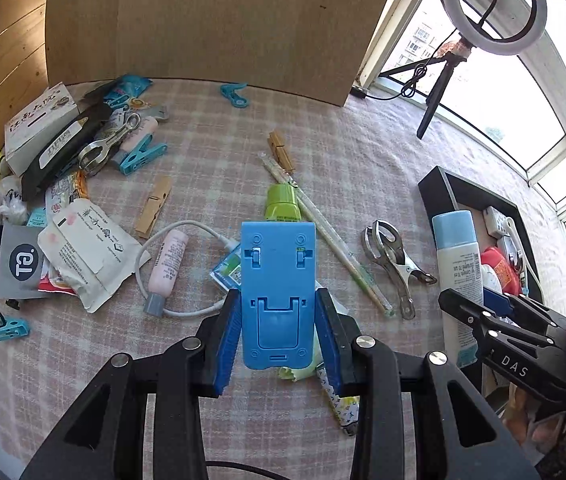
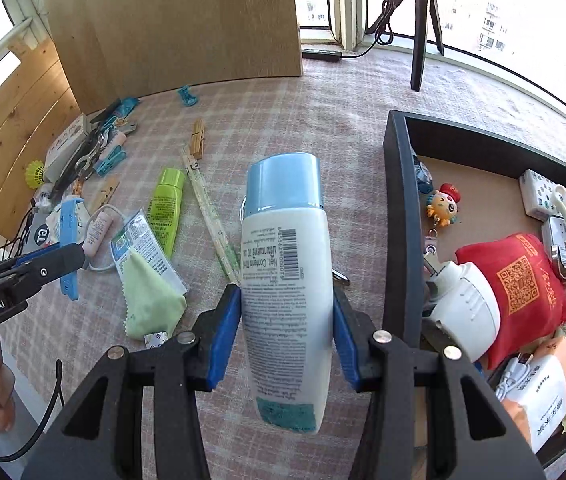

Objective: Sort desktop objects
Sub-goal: 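Carry the phone stand and lotion bottle into the tray and release both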

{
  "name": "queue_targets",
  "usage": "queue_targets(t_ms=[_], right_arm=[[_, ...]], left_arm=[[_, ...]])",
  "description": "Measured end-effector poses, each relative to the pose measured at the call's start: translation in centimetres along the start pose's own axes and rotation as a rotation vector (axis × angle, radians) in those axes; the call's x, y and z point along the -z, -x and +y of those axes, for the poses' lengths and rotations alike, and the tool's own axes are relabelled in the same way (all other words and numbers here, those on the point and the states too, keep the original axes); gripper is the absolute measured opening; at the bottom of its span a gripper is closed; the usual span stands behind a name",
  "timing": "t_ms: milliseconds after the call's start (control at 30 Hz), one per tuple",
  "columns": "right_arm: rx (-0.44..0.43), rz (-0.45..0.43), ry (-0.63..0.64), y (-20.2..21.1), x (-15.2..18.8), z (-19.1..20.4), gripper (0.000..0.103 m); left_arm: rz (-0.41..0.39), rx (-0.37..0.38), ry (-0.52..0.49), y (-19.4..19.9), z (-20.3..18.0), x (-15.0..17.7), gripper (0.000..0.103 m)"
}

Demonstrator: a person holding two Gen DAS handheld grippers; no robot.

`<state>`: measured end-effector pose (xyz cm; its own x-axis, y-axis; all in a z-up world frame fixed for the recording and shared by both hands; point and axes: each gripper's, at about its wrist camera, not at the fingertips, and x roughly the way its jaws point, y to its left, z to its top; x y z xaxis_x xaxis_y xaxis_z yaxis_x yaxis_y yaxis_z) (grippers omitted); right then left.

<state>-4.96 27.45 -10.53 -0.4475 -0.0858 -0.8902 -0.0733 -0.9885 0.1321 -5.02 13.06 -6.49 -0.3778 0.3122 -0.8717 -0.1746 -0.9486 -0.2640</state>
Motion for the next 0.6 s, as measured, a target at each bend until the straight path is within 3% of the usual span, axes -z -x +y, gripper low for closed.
queue_targets(t_ms=[333,600], right_arm=[[0.113,-0.066,-0.188,4.5,1.1,-9.9,0.043],[0.229,-0.085,-0.341,8.0,3.7,-18.4,0.043]], left_arm=[[0.016,0.138,-0.172,-1.2,-11.2,-1.8,0.034],[0.058,0.243,-0.370,-1.6,-22.0,-0.2,0.034]])
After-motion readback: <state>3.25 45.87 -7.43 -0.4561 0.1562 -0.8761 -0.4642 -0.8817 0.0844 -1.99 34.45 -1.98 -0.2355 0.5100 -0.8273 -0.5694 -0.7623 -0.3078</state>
